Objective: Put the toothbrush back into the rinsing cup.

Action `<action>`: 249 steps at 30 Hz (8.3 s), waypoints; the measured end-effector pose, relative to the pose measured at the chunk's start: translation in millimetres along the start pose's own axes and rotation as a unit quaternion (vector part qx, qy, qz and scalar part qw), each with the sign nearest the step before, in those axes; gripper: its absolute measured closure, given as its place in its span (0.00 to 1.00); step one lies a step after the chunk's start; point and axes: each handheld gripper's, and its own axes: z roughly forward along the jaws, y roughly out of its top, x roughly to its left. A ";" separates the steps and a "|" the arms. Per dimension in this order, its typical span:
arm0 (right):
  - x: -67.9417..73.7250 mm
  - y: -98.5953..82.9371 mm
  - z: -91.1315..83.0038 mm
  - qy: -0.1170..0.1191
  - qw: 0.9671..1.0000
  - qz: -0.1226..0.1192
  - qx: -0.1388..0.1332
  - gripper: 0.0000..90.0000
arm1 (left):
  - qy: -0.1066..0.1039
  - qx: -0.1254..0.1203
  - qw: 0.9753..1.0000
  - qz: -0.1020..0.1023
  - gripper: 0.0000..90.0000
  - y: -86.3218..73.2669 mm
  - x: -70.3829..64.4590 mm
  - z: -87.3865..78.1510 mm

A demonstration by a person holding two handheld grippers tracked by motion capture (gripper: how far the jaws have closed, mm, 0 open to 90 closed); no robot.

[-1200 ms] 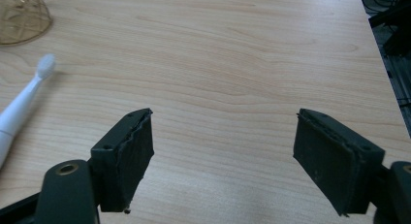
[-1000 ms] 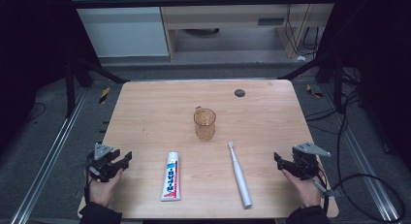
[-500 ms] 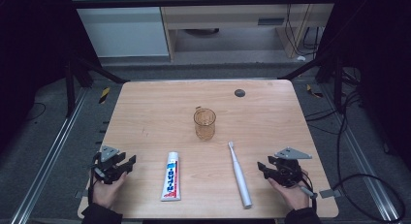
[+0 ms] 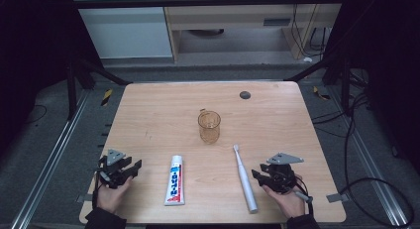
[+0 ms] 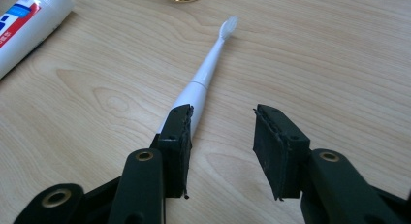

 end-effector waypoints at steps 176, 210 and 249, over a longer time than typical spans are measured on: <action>23.3 122.2 -12.2 0.011 0.984 0.009 -0.177 0.75 | 0.002 0.014 1.000 0.006 0.60 0.8 2.3 4.5; 26.8 174.9 24.4 -0.060 0.928 0.051 -0.363 0.75 | 0.006 0.006 1.000 0.001 0.59 0.7 4.2 3.5; 37.6 181.2 97.1 -0.058 0.934 0.023 -0.352 0.75 | 0.007 0.006 1.000 -0.001 0.59 0.0 6.1 4.1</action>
